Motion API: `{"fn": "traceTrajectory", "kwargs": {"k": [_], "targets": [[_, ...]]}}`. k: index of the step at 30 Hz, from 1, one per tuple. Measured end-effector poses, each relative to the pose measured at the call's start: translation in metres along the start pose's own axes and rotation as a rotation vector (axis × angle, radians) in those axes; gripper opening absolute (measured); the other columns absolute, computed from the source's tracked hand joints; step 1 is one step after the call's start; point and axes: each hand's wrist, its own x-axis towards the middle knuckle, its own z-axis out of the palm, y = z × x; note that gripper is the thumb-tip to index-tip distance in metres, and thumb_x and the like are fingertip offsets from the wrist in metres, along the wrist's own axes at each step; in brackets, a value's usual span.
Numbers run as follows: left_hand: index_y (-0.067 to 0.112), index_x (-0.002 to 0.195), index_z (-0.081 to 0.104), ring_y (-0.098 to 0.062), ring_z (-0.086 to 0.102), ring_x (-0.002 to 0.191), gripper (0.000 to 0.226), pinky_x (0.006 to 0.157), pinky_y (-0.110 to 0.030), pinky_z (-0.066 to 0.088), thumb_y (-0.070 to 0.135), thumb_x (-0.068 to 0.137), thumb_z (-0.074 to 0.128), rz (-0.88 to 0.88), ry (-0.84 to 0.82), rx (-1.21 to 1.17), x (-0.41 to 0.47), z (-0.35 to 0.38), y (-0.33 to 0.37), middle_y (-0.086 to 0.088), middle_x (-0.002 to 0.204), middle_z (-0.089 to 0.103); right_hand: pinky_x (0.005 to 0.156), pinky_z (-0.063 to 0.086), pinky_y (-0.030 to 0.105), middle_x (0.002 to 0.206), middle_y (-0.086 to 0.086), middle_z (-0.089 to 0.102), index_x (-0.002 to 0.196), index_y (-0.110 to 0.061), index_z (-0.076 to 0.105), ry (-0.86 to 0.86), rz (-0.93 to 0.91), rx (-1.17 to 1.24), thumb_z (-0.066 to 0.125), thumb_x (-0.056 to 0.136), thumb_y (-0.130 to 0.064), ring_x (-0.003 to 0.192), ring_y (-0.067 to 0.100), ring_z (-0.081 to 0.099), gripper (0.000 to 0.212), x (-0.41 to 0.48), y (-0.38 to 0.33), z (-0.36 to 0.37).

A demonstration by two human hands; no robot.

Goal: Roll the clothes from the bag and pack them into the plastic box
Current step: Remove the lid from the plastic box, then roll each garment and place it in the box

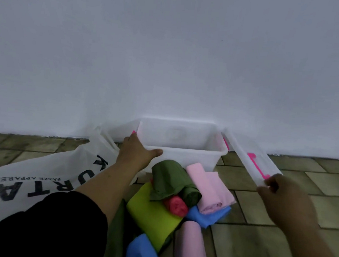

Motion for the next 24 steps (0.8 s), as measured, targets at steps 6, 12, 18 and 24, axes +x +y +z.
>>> {"fn": "traceTrajectory", "kwargs": {"k": [6, 12, 18, 24], "targets": [[0.009, 0.147, 0.021, -0.031, 0.035, 0.132, 0.111, 0.106, -0.047, 0.036, 0.055, 0.064, 0.077, -0.004, -0.022, 0.017, -0.001, -0.001, 0.002, -0.014, 0.144, 0.036, 0.069, 0.038, 0.028, 0.079, -0.001, 0.057, 0.103, -0.019, 0.065, -0.114, 0.053, -0.106, 0.065, 0.082, -0.03, 0.071, 0.016, 0.049, 0.025, 0.016, -0.019, 0.054], [0.009, 0.145, 0.025, -0.031, 0.039, 0.129, 0.103, 0.104, -0.047, 0.039, 0.054, 0.067, 0.075, -0.002, -0.07, 0.023, 0.001, -0.003, 0.001, -0.014, 0.141, 0.041, 0.078, 0.048, 0.034, 0.101, 0.012, 0.067, 0.099, -0.011, 0.066, -0.436, -0.087, -0.251, 0.049, 0.091, -0.026, 0.095, 0.03, 0.062, 0.024, 0.038, -0.015, 0.076], [0.011, 0.142, 0.03, -0.028, 0.043, 0.126, 0.084, 0.104, -0.045, 0.04, 0.042, 0.076, 0.073, 0.042, -0.14, -0.031, -0.008, -0.015, 0.007, -0.011, 0.141, 0.042, 0.095, 0.045, 0.031, 0.126, 0.005, 0.06, 0.121, -0.017, 0.061, -0.447, -0.06, -0.135, 0.047, 0.095, -0.027, 0.114, 0.022, 0.055, 0.031, 0.034, -0.013, 0.071], [0.028, 0.143, 0.035, -0.018, 0.041, 0.13, 0.069, 0.102, -0.028, 0.033, 0.043, 0.084, 0.065, 0.218, -0.225, 0.069, -0.068, -0.063, 0.008, -0.002, 0.146, 0.041, 0.091, 0.039, 0.031, 0.133, 0.011, 0.057, 0.127, -0.015, 0.058, -0.324, 0.078, 0.261, 0.057, 0.091, -0.022, 0.116, 0.028, 0.054, 0.037, 0.01, -0.014, 0.045]]}}
